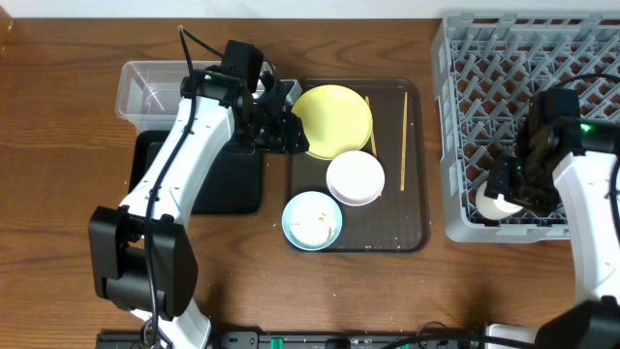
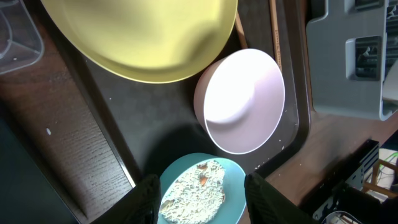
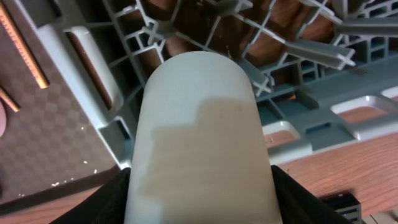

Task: Sort waste into correct bins and load items into the dishwasher rack
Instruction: 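Carry cup with right gripper and place it in dish rack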

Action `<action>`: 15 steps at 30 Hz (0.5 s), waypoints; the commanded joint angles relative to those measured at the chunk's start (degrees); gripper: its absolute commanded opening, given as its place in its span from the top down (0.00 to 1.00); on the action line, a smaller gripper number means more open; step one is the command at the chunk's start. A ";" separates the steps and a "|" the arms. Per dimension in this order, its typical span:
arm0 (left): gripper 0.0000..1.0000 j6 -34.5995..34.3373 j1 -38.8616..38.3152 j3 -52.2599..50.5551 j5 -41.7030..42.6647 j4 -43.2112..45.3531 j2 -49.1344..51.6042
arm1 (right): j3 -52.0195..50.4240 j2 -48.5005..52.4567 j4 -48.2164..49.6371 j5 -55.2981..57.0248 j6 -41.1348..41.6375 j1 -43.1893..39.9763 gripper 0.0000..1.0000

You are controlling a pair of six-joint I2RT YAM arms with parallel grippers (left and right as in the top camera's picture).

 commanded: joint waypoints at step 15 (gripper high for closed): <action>0.52 -0.02 -0.02 0.00 -0.76 0.04 -1.03 | 0.70 5.27 1.16 -1.16 -0.61 -0.81 0.10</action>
